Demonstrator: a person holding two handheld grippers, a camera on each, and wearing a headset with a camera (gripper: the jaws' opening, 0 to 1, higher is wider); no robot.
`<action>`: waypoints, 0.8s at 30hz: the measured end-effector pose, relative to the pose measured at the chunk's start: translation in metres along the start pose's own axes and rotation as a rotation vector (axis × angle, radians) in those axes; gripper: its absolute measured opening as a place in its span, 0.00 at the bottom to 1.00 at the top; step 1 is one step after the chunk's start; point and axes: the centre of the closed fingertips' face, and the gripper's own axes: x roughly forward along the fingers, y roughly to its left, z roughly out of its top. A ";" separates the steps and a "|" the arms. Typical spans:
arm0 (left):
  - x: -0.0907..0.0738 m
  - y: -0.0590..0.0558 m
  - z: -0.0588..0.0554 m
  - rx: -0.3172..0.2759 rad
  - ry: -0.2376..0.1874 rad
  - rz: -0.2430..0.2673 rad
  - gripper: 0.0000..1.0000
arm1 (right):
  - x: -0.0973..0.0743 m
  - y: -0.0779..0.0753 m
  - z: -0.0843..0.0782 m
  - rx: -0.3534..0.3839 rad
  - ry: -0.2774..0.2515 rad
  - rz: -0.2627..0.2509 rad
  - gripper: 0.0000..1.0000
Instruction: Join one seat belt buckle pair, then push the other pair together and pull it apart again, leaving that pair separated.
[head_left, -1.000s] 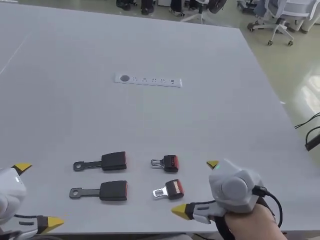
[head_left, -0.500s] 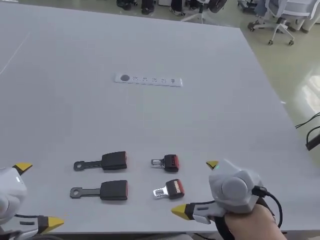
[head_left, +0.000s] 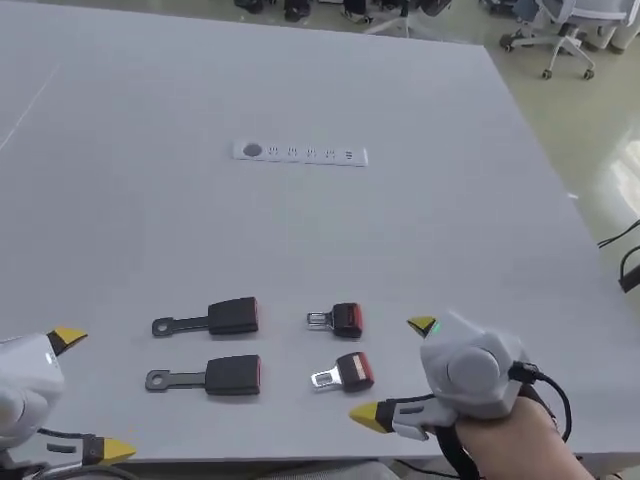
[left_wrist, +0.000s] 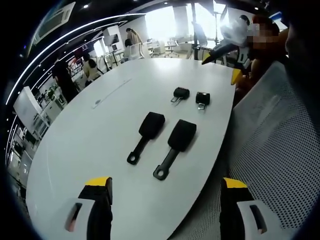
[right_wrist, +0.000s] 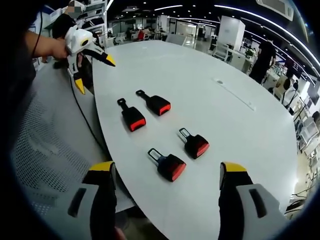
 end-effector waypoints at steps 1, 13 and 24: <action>0.002 0.000 0.003 -0.001 -0.004 -0.008 0.91 | 0.000 0.001 0.001 -0.013 0.001 0.009 0.84; 0.030 -0.010 0.021 0.068 0.008 -0.104 0.82 | 0.013 0.002 -0.001 -0.080 0.018 0.069 0.71; 0.058 -0.016 0.024 0.176 0.024 -0.185 0.74 | 0.029 0.004 -0.007 -0.177 0.060 0.124 0.66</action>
